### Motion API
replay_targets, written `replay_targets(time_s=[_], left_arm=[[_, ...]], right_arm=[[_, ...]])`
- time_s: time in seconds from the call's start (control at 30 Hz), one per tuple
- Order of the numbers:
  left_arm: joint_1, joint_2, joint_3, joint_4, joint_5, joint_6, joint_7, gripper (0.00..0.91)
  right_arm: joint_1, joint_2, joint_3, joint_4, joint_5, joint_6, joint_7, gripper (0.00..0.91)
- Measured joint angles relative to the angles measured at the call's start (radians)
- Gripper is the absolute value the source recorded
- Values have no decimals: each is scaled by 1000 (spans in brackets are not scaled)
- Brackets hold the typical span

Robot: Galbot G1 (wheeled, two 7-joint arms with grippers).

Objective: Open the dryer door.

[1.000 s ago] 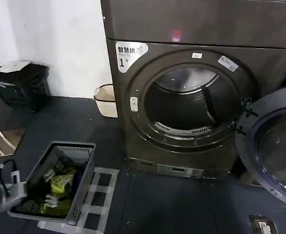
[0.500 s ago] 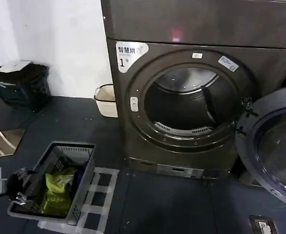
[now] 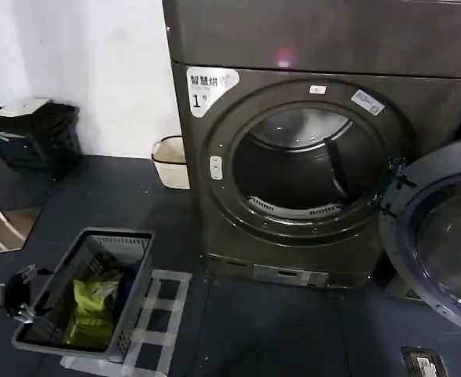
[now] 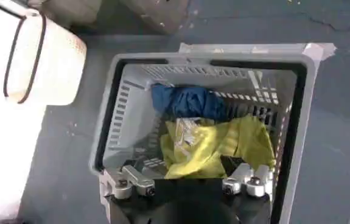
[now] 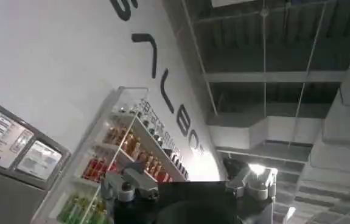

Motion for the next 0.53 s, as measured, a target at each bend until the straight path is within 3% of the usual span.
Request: replay_targets(time_s=[0.53], left_arm=[[-3, -1, -5, 11, 36, -2, 26, 907]], right_arm=[[-8, -2, 18, 3, 7, -5, -4, 907]])
